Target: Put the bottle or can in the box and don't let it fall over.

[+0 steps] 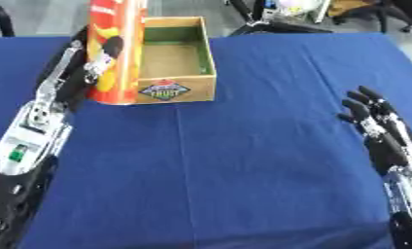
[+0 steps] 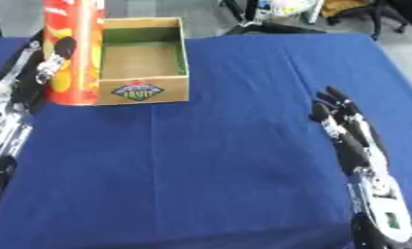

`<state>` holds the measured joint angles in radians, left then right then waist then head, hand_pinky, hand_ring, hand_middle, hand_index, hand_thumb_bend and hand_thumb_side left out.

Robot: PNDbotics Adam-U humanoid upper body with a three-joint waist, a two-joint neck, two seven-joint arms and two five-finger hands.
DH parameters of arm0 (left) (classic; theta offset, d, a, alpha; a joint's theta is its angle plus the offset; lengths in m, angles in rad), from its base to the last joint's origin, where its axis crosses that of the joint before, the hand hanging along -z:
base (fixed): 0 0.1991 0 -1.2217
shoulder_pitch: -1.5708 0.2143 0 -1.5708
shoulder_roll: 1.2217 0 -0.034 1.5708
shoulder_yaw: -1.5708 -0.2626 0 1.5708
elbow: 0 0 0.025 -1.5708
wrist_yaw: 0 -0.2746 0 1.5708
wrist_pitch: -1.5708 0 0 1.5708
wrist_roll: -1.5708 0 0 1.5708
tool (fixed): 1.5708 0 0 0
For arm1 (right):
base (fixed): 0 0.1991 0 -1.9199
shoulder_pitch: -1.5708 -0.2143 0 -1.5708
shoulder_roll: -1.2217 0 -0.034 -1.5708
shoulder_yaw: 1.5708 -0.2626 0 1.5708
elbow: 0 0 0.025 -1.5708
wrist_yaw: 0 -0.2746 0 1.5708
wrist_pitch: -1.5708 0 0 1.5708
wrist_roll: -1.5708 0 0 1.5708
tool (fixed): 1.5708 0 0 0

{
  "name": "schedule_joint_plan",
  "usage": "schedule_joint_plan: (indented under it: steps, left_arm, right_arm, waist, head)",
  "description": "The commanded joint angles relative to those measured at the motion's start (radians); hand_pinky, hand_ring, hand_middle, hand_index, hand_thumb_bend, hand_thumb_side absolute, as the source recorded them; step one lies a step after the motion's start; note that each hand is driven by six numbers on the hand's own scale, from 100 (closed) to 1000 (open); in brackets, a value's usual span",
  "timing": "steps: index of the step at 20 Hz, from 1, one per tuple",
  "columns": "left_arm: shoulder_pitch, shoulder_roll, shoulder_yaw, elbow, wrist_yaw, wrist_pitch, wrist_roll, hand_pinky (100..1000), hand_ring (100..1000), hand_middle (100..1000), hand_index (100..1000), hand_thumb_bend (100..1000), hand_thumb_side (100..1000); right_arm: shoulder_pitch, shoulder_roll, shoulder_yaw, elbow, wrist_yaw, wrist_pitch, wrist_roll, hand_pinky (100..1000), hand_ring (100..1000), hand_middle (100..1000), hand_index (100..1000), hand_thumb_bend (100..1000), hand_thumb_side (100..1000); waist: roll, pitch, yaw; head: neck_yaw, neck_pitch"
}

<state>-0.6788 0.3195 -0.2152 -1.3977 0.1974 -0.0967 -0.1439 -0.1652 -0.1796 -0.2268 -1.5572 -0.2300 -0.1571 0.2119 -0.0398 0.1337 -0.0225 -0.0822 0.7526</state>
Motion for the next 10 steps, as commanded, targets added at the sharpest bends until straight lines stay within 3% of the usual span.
schedule_joint_plan:
  steps: [1, 10]
  left_arm:
    - [-0.043, 0.025, 0.023, 0.013, -0.026, -0.012, 0.021, 181, 356, 315, 826, 100, 433]
    - [-0.143, 0.038, 0.051, 0.128, -0.140, -0.063, 0.109, 244, 404, 302, 786, 100, 424]
  right_arm:
    - [-0.006, -0.013, -0.002, -0.016, -0.002, 0.000, 0.004, 795, 887, 844, 924, 560, 431]
    - [-0.009, -0.012, 0.004, -0.014, -0.003, 0.001, 0.011, 796, 888, 844, 924, 559, 429]
  waist:
    - [0.001, -0.014, -0.004]
    - [0.003, -0.010, -0.019]
  head:
    - [-0.005, -0.013]
    - [-0.002, -0.022]
